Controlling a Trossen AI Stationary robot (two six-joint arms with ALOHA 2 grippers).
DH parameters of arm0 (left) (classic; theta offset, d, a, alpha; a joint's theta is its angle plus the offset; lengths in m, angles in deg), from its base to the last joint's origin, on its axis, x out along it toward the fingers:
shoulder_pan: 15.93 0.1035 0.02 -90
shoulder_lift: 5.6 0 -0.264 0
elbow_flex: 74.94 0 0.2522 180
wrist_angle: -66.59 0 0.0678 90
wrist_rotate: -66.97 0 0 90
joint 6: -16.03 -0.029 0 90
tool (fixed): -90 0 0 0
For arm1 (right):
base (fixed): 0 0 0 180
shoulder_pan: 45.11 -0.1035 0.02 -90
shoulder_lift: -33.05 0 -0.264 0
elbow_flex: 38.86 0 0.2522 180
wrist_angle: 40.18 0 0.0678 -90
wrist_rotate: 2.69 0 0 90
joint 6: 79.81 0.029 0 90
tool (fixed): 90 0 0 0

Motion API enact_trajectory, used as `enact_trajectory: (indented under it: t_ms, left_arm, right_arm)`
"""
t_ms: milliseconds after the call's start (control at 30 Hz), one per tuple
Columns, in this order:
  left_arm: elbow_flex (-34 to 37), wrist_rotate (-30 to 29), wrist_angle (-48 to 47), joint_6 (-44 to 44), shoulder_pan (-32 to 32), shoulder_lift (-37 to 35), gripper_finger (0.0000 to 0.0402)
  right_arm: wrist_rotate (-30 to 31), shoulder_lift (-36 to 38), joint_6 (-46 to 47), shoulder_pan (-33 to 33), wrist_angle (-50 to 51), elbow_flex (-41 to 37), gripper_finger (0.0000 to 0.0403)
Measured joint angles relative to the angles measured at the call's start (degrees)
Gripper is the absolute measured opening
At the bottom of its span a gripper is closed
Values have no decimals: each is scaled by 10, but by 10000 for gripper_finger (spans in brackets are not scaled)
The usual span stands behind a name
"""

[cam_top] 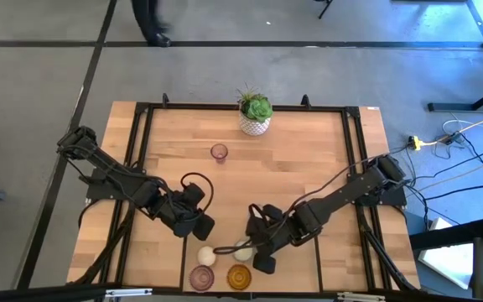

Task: Pick & Place candle stick holders
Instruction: Put the blue scented candle on the shelf

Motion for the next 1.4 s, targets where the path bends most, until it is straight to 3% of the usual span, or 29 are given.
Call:
enact_trajectory:
  t_ms: [1400]
  left_arm:
    - [0, -4, -4, 4, -10, 0, 2]
  right_arm:
    - [-28, -14, -24, 16, -40, 0, 0]
